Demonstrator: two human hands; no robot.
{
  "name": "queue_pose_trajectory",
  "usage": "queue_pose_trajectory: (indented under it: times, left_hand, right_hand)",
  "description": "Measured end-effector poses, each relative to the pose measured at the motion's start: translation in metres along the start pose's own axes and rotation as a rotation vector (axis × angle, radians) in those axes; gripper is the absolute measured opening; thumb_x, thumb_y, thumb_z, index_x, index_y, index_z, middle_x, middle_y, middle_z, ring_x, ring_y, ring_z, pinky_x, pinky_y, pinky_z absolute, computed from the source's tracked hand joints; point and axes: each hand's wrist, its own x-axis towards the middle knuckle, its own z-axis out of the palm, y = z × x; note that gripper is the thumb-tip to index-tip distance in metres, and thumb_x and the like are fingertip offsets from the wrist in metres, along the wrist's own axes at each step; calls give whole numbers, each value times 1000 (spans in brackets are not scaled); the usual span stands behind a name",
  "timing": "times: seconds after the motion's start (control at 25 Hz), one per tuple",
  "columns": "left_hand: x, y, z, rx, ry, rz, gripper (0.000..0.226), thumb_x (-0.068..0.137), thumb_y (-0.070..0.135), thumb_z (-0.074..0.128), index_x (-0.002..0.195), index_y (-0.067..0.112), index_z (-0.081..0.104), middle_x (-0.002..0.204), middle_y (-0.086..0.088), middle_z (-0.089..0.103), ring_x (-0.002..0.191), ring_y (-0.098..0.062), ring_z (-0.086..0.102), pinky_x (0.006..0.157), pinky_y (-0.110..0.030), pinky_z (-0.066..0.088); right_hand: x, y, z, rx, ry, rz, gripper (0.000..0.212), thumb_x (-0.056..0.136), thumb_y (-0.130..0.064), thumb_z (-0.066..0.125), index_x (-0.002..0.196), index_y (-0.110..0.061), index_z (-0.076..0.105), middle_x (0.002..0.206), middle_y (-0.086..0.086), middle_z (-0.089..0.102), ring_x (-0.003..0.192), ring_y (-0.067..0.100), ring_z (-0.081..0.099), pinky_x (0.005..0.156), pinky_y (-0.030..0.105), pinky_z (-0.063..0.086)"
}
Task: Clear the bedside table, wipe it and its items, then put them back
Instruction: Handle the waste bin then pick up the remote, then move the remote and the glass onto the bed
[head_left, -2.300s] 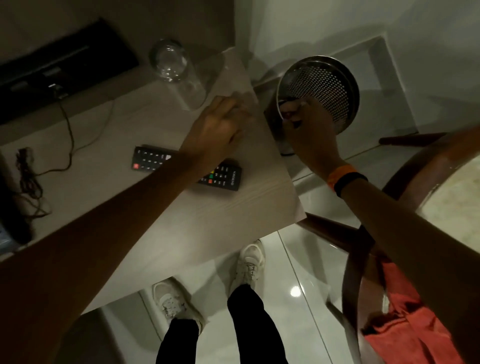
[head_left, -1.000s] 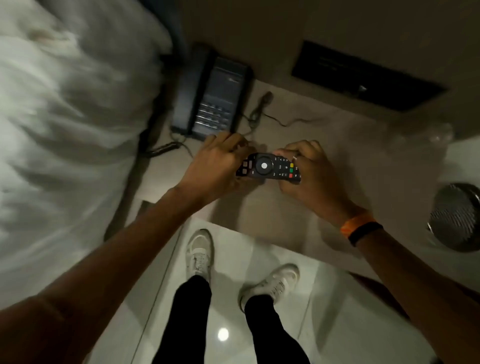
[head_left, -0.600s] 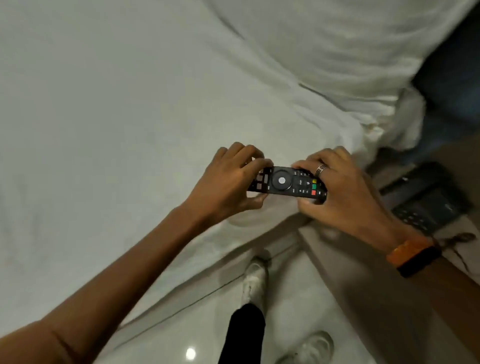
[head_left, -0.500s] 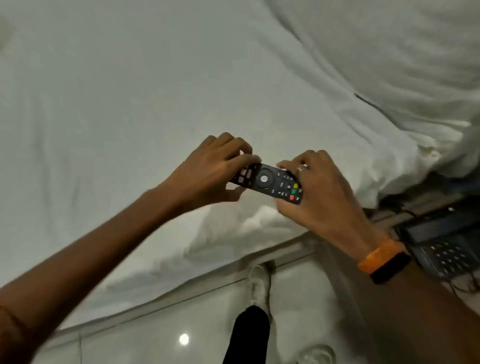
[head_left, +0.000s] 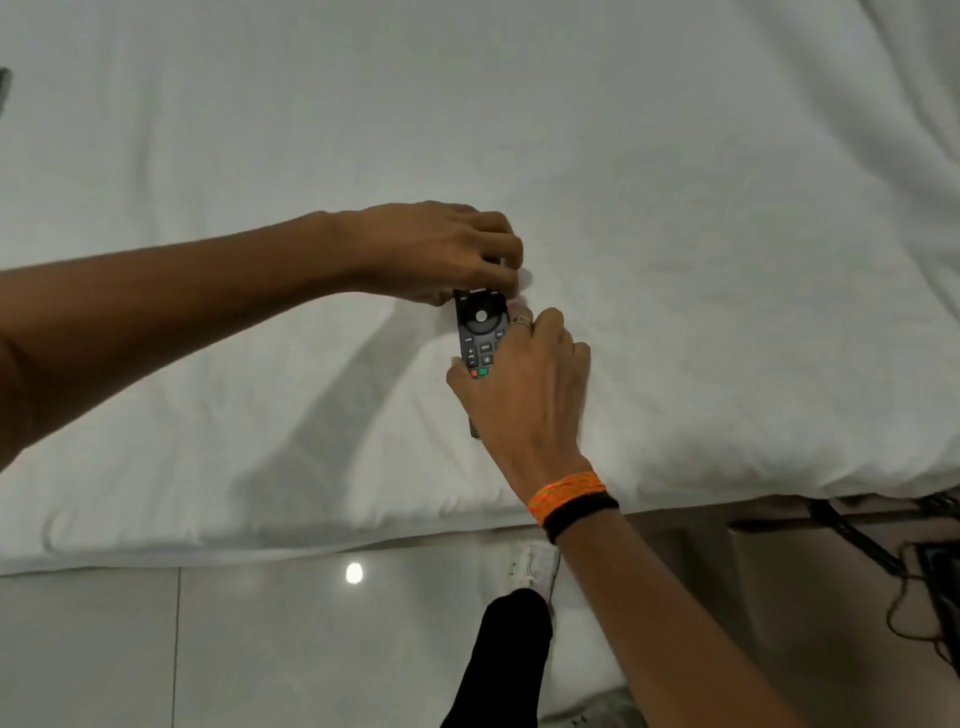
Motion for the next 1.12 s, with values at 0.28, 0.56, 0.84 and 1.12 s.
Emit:
queue_pose_trajectory:
  times: [0.28, 0.56, 0.84, 1.12]
  left_hand:
    - [0, 3, 2, -10, -10, -21, 87, 69, 14, 80, 147, 28, 45, 146, -9, 48, 139, -33, 41, 118, -54, 32]
    - [87, 93, -45, -210, 110, -32, 96, 85, 80, 49, 160, 25, 25, 159, -11, 33, 152, -31, 24, 124, -61, 10]
    - [246, 280, -51, -421, 290, 150, 95, 84, 71, 54, 159, 17, 30, 159, -14, 33, 154, -33, 20, 125, -59, 11]
    - [356, 474, -17, -318, 73, 301, 101, 76, 76, 38, 157, 16, 34, 157, -20, 35, 152, -39, 22, 119, -72, 8]
  right_hand:
    - [-16, 21, -8, -135, 148, -7, 73, 89, -75, 38, 131, -18, 56, 115, 6, 57, 105, 24, 52, 91, 43, 41]
    - [-83, 136, -64, -35, 464, 22, 63, 87, -49, 64, 137, -12, 57, 146, 15, 52, 138, 32, 46, 114, 60, 31]
    - [-240, 298, -87, -238, 560, 500, 64, 93, -48, 59, 146, -16, 46, 157, 15, 38, 148, 32, 34, 121, 57, 26]
    - [-421, 423, -70, -295, 570, 977, 73, 90, -55, 59, 147, -14, 41, 161, 17, 31, 150, 35, 29, 118, 61, 29]
